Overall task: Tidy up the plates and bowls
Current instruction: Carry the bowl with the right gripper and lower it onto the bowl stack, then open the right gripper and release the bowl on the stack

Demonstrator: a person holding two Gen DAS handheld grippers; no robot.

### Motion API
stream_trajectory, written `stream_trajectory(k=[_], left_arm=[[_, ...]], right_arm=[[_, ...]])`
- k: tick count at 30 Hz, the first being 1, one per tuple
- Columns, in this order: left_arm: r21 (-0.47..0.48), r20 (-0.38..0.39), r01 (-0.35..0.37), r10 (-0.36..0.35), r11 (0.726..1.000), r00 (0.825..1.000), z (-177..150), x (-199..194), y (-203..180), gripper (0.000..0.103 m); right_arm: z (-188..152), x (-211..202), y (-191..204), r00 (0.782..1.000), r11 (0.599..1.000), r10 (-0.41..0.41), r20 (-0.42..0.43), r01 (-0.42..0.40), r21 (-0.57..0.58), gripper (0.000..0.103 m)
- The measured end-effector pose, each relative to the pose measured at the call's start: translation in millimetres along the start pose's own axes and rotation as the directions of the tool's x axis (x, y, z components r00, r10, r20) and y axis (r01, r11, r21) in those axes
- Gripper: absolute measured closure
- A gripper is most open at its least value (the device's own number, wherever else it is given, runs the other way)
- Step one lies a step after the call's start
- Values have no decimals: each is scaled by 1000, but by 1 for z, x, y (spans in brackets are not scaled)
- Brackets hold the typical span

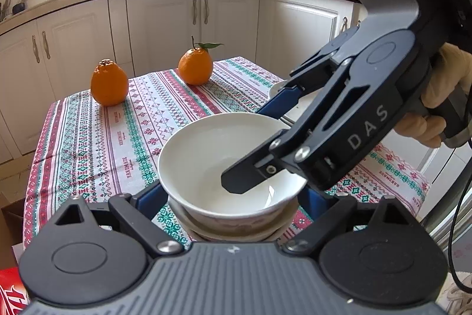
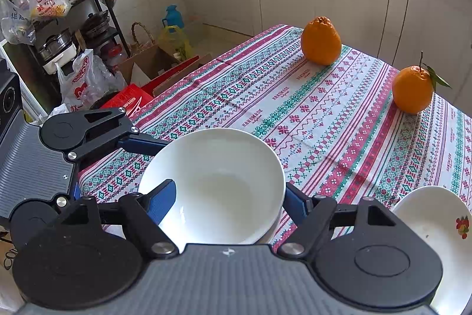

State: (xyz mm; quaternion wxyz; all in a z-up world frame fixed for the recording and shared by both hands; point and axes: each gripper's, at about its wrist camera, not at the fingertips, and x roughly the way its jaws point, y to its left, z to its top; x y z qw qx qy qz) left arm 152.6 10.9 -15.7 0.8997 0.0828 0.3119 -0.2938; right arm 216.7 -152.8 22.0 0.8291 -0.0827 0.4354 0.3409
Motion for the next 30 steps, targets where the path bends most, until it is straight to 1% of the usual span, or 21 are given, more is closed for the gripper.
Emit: stream_trajectory(k=[2, 5, 6, 7, 12, 16, 20, 23, 27, 30], left_arm=[[-6, -1, 7, -7, 1000, 1000, -1, 1, 2, 8], [0, -3, 13, -13, 1000, 1000, -2, 1, 2, 6], [7, -4, 10, -10, 1000, 1000, -3, 1, 1, 5], [12, -6, 11, -11, 1000, 1000, -4, 0, 1, 5], [19, -18, 12, -12, 1000, 1000, -9, -7, 1, 3], [39, -29, -6, 7, 999, 1000, -14, -13, 1, 3], [58, -28, -20, 22, 998, 999, -17, -18, 3, 3], [85, -31, -31, 33, 996, 999, -19, -21, 6, 3], [128, -44, -13, 19, 992, 999, -22, -25, 10, 3], [159, -61, 5, 5, 987, 998, -25, -23, 12, 3]], right_arm=[[0, 0, 0, 1000, 1000, -2, -1, 2, 0, 21], [-1, 0, 1, 1000, 1000, -9, 12, 10, -13, 9], [-2, -1, 2, 1000, 1000, -15, 22, 15, -19, 2], [-2, -3, 4, 999, 999, -19, 32, 20, -25, 0], [-8, -6, 8, 998, 998, -44, 47, 47, -52, 0], [-13, -6, 14, 995, 993, -86, 52, 90, -82, 0], [-15, -7, 23, 992, 987, -106, 73, 114, -109, 0], [-17, -14, 29, 986, 977, -136, 93, 149, -155, 0], [-28, -28, 34, 978, 962, -166, 123, 188, -197, 0], [-41, -34, 35, 976, 956, -180, 119, 202, -212, 0]])
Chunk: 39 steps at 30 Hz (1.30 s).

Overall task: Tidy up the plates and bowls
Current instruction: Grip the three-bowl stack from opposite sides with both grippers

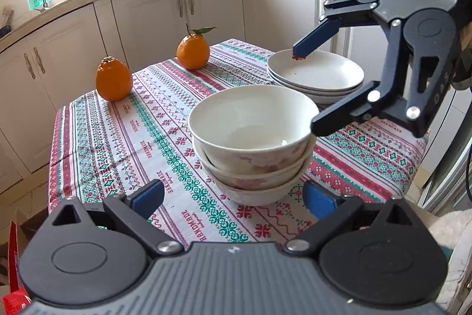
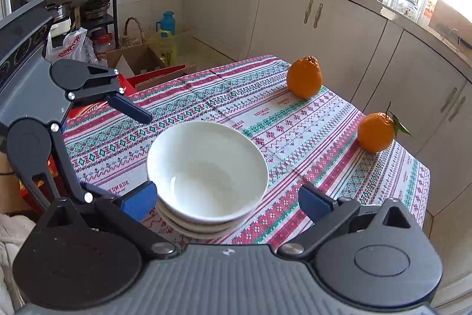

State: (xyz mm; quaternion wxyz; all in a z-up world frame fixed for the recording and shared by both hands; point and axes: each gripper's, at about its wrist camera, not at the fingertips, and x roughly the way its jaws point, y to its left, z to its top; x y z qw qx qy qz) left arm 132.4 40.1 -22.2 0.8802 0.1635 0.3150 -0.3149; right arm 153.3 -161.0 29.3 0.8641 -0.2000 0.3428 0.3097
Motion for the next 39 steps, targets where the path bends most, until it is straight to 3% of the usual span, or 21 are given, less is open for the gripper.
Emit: stream_trajectory(k=[6, 16, 29, 39], left_arm=[[23, -76, 52, -50, 998, 996, -9, 22, 6, 3], [44, -107, 98, -92, 994, 990, -9, 41, 7, 3], [69, -128, 217, -207, 974, 970, -5, 66, 23, 5], [143, -141, 315, -295, 938, 945, 7, 66, 28, 7]], right_arm=[[-26, 8, 7, 998, 1000, -15, -65, 16, 12, 0], [-46, 42, 9, 988, 999, -8, -152, 14, 38, 0], [-48, 70, -10, 984, 990, 133, -123, -125, 65, 0], [-31, 78, -11, 964, 967, 239, -120, -247, -59, 2]])
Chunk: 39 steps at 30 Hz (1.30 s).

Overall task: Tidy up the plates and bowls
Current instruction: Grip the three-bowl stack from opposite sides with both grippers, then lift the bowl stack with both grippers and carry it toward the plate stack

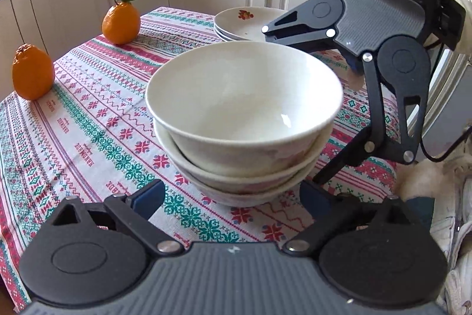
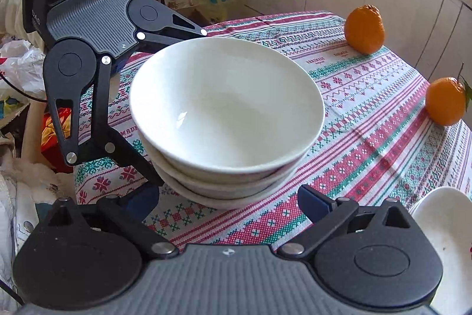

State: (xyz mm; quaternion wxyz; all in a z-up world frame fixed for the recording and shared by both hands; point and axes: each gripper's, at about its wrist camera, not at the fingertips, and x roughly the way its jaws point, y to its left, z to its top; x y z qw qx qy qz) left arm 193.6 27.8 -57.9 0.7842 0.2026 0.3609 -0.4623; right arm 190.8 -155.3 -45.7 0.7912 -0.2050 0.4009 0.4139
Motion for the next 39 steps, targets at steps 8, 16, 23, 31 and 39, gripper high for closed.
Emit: stream_trajectory(k=[8, 16, 23, 31, 39], left_arm=[[61, -21, 17, -16, 998, 1000, 1, -3, 2, 13], [102, -20, 47, -45, 994, 999, 7, 0, 8, 13], [133, -28, 89, -86, 987, 996, 11, 5, 14, 14], [188, -42, 145, -140, 971, 989, 15, 8, 17, 19], [185, -42, 143, -138, 972, 990, 15, 10, 17, 19]], right_arm=[[10, 2, -4, 1000, 997, 26, -13, -27, -66, 9], [14, -1, -7, 998, 994, 57, -25, -59, -91, 12], [14, 1, -11, 996, 992, 80, -36, -83, -92, 12], [16, 1, -14, 993, 989, 102, -54, -107, -106, 14], [16, 1, -15, 993, 989, 107, -54, -111, -99, 14]])
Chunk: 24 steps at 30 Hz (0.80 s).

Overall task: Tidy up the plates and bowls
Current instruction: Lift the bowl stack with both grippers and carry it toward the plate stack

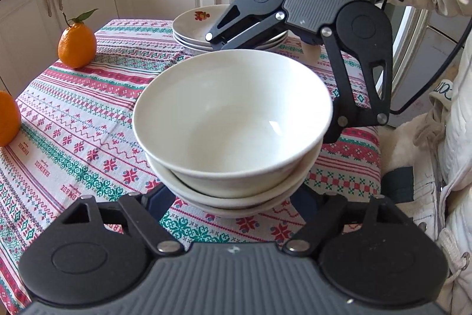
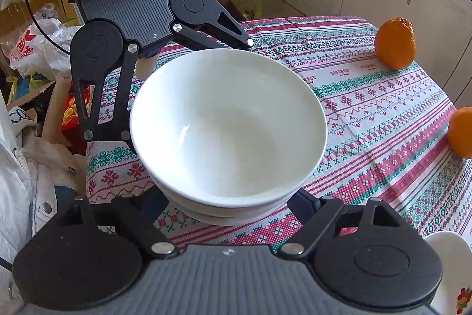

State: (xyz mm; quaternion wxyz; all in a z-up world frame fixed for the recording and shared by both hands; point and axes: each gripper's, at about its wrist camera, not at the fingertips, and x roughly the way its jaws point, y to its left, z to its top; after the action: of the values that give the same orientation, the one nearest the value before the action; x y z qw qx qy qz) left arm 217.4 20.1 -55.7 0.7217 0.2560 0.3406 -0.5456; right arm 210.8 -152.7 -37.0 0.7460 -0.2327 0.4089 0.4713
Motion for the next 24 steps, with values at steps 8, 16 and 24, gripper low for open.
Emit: stream_trajectory(k=[8, 16, 24], left_arm=[[-26, 9, -1, 1, 1000, 1000, 1, -1, 0, 20], [-8, 21, -34, 34, 999, 999, 21, -6, -9, 19], [24, 34, -67, 66, 997, 997, 54, -2, -18, 19]], right_arm=[[1, -3, -1, 1000, 1000, 0, -6, 0, 16, 14], [-2, -23, -2, 999, 1000, -27, 18, 27, 3, 14], [-15, -53, -15, 997, 998, -58, 50, 59, -7, 14]])
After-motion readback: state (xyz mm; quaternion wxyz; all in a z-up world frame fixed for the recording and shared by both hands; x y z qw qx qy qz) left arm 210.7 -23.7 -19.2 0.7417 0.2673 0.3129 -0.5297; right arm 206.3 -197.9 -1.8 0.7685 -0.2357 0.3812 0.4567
